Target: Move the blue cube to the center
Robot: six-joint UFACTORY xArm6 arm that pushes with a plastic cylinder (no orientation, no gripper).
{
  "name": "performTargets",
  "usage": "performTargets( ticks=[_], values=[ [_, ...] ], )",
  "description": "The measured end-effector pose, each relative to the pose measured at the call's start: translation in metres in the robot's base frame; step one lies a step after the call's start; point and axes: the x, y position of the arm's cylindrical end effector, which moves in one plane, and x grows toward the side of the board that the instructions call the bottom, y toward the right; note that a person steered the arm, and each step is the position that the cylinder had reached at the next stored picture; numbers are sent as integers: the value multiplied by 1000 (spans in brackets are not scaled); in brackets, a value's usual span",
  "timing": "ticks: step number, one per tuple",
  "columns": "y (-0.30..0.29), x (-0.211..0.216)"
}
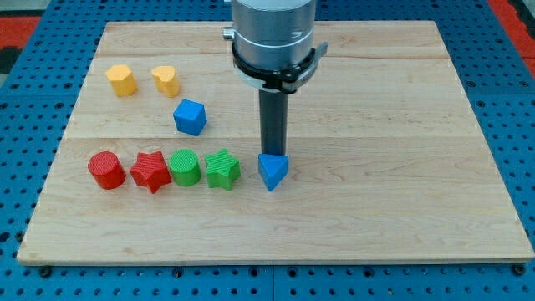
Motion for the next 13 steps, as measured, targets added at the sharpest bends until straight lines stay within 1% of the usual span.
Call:
performTargets(
  ticks=[1,2,3,5,6,7,8,9,10,11,12,13],
  values=[
    [4,0],
    [-7,-21],
    [-51,-58],
    [-166,-110],
    [-217,-112],
    [-226,-105],
    [-202,-103],
    [-200,-84],
    [-180,-73],
    [-108,-73],
    [-53,-73],
    [-26,-71]
  ],
)
